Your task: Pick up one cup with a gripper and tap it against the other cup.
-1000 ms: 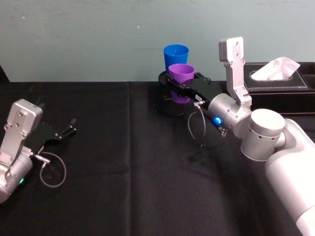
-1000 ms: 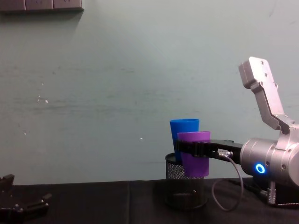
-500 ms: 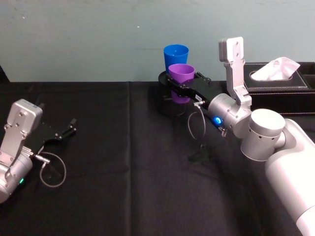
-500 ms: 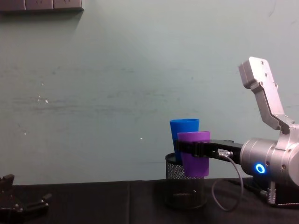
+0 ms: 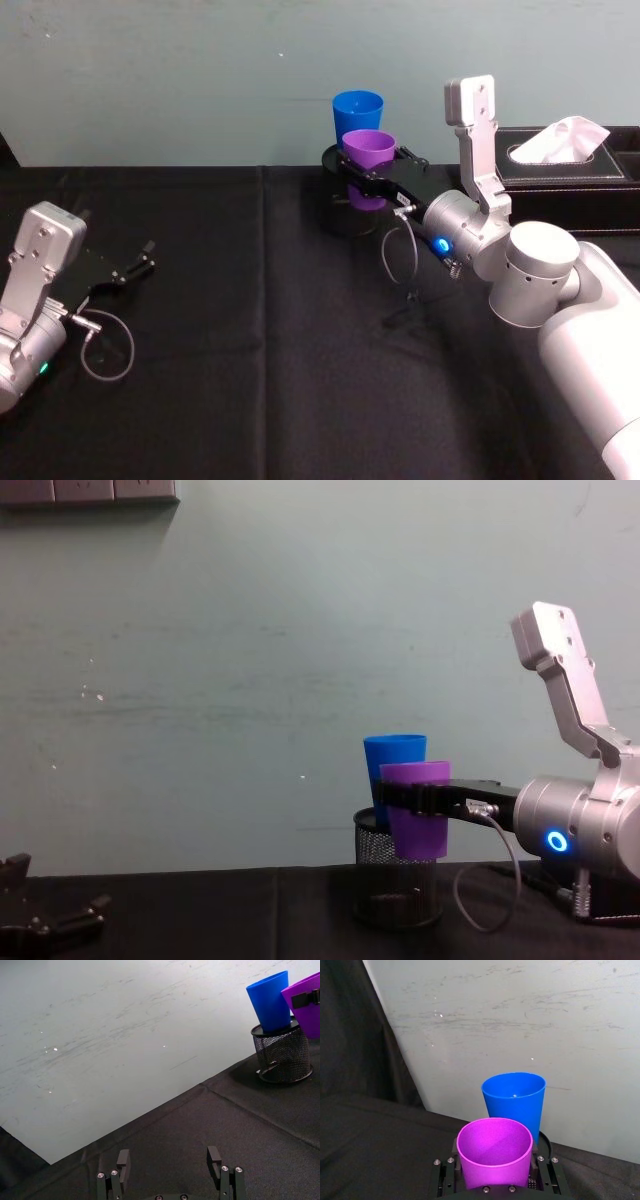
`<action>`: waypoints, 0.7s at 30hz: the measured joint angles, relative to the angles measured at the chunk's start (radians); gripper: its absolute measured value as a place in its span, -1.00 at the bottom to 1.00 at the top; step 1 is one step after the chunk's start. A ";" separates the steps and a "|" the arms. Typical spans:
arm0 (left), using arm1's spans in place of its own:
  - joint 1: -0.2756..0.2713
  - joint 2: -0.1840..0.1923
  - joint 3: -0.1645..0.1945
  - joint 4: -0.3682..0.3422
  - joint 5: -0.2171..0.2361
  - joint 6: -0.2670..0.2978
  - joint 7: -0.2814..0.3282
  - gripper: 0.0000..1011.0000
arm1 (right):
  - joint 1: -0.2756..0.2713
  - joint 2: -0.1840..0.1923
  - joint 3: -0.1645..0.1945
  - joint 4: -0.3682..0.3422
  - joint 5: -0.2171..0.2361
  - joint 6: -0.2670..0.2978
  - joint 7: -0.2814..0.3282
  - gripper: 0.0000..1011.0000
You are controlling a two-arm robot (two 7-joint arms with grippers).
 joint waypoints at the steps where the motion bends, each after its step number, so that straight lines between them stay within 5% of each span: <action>1: 0.000 0.000 0.000 0.000 0.000 0.000 0.000 0.98 | 0.000 0.000 0.000 0.000 0.000 0.000 0.000 0.45; 21: 0.000 0.000 0.000 0.000 0.000 0.000 0.000 0.98 | 0.000 0.000 0.000 0.000 0.000 0.000 0.000 0.45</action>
